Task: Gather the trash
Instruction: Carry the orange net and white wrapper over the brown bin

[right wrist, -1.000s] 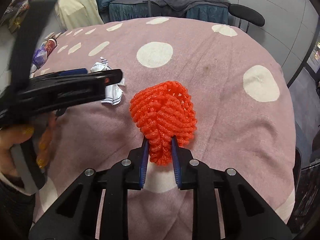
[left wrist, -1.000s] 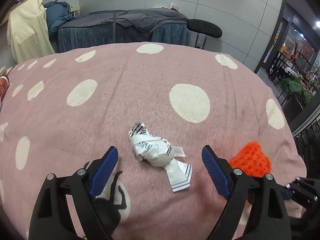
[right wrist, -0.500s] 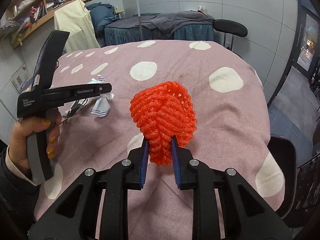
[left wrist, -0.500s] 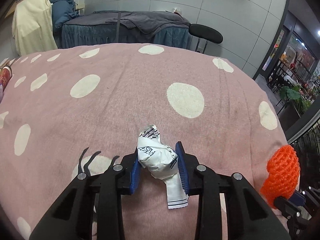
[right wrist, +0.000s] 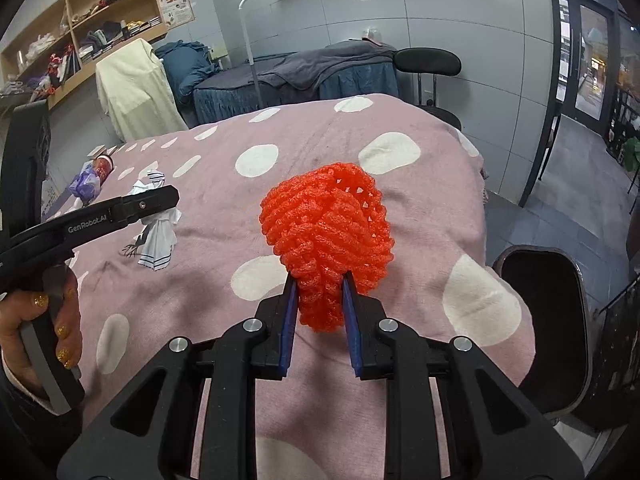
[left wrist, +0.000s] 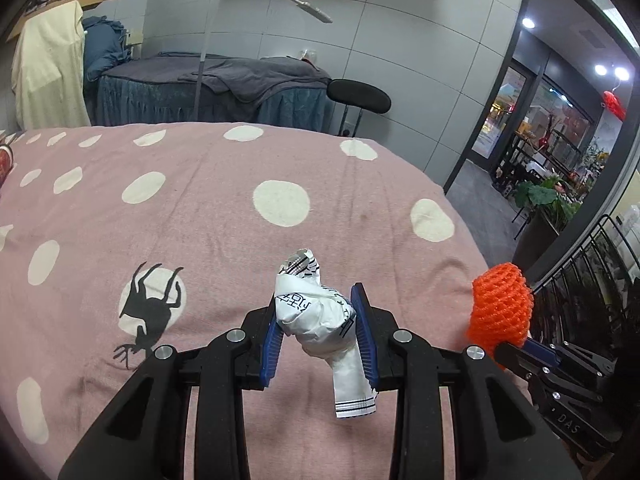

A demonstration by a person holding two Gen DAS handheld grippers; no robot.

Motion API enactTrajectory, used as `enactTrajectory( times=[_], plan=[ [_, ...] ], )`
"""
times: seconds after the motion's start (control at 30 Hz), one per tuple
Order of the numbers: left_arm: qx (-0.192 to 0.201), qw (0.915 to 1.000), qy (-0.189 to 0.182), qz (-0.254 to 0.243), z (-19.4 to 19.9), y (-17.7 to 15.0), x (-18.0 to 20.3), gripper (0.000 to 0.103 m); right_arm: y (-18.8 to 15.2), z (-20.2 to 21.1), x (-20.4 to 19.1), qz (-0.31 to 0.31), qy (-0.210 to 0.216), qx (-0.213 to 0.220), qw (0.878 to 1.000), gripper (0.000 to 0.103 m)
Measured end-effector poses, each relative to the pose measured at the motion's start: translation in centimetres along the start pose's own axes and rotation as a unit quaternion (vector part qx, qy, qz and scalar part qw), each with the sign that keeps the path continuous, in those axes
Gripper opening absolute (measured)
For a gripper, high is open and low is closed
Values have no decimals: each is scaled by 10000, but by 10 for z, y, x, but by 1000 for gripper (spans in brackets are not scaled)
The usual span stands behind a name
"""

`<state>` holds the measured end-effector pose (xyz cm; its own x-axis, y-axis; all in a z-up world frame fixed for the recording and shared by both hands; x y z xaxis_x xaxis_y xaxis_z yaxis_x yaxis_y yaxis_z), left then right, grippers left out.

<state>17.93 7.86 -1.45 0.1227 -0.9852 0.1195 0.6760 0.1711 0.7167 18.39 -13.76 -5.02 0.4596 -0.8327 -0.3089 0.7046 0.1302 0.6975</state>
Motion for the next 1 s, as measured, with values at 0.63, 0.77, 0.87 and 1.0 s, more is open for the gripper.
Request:
enactTrajectory(
  times=[0.63,0.77,0.87,1.0],
  plan=[
    [130,9919,-893,-892,13,-14,104,32,-28,67,104,-1034,-884,634,9887,23],
    [91,9892,-1011,-1057,11,-17,124,32,-37,68,148,-1353,-1294,583,9806,22],
    [85,9875,-1064,-1162,10,-18,135,32,-47,55,186,-1565,-1640,379,9732,22],
    [24,9853,-1147,-1263,6,-20,148,32,-69,28,234,-1937,-1908,39,9623,22]
  ],
)
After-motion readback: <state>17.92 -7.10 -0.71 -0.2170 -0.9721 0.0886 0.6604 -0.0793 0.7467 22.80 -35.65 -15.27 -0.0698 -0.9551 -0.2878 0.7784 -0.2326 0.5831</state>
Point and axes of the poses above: each gripper's, at about its wrist camera, not at the fingertips, and z roughly against the way its jaws point, x to its right, y to its top, the point moved 3 cm from there along -z, roughly the way its jaws point, and after that the axes turned 9 degrees about y, right-handed, at the moved point
